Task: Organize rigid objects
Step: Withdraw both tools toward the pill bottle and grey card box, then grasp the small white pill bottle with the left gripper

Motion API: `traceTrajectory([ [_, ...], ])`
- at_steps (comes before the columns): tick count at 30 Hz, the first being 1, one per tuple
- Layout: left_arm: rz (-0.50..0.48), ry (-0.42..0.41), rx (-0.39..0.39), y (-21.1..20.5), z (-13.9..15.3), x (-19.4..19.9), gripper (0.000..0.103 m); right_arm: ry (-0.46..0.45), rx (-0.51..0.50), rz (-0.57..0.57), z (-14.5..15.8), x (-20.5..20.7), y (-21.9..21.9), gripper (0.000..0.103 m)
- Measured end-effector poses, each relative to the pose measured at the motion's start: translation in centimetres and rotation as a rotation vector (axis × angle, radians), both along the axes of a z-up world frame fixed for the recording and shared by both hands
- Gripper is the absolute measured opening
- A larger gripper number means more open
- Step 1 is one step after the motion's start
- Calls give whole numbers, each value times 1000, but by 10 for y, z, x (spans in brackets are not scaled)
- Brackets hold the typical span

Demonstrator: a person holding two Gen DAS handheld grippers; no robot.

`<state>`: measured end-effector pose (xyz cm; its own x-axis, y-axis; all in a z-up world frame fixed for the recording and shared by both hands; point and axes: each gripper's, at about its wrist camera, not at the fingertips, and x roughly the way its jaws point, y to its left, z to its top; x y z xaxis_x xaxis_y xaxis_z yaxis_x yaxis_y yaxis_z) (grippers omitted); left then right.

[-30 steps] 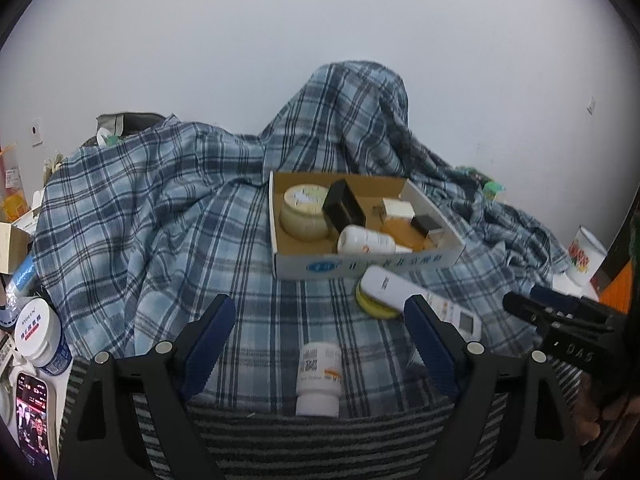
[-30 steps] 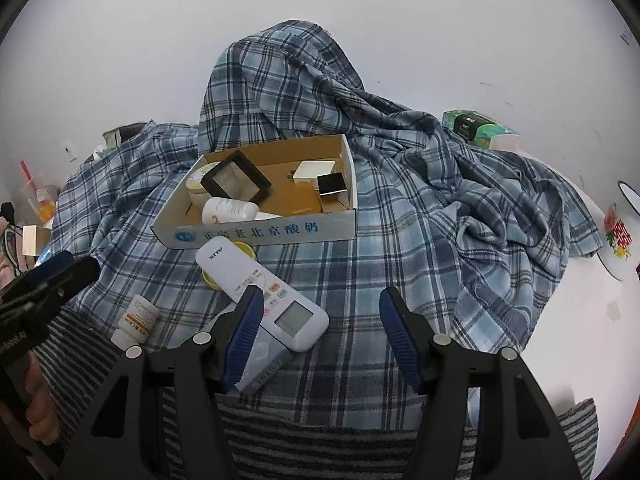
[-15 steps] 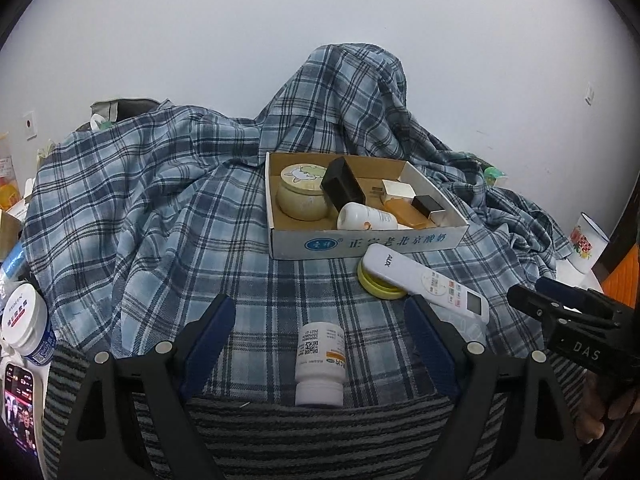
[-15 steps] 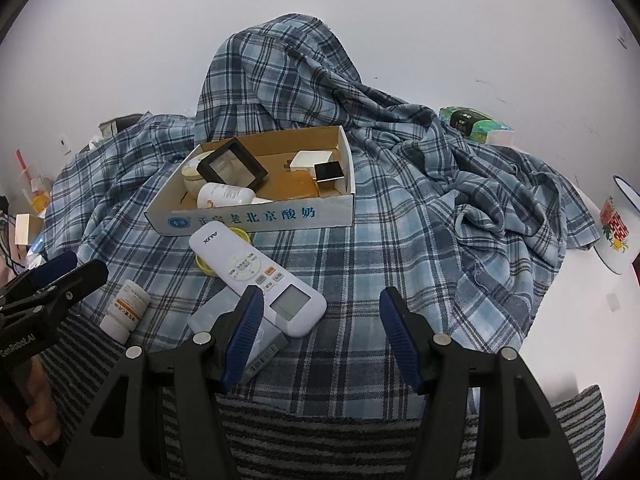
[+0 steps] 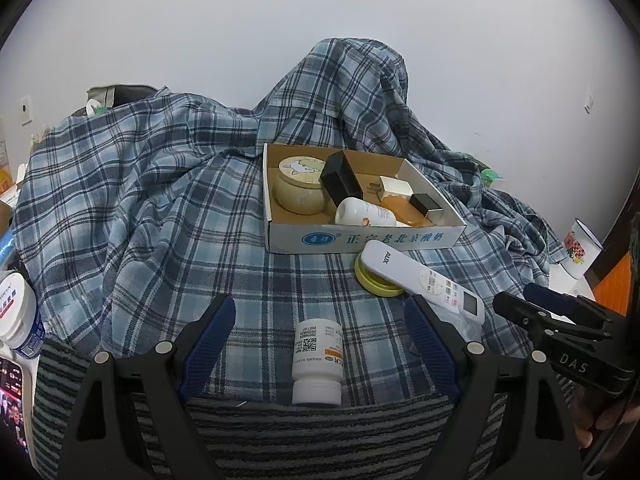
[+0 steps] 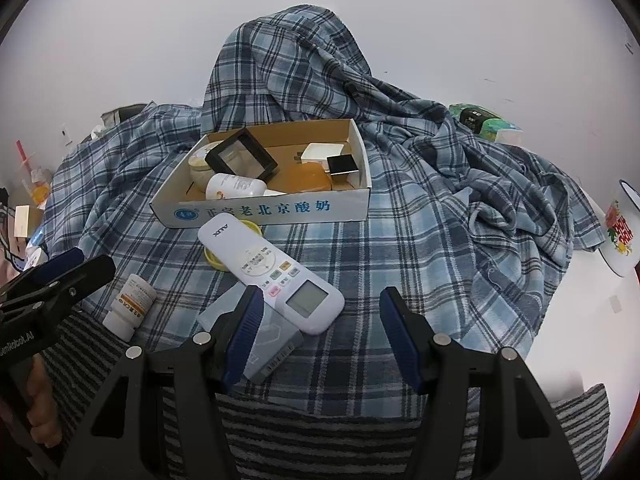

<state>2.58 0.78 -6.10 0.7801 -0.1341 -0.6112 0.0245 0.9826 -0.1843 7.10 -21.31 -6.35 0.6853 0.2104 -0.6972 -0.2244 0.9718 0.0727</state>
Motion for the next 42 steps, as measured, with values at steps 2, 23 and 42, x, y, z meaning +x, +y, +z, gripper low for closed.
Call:
traceTrajectory([
  [2, -1, -3, 2, 0, 0, -1, 88, 4, -2, 8, -1, 1, 3, 59],
  [23, -56, 159, -40, 4, -21, 15, 73, 17, 2, 19, -4, 5, 11, 59],
  [42, -48, 119, -40, 5, -21, 6, 34, 234, 121, 50, -32, 10, 25, 59],
])
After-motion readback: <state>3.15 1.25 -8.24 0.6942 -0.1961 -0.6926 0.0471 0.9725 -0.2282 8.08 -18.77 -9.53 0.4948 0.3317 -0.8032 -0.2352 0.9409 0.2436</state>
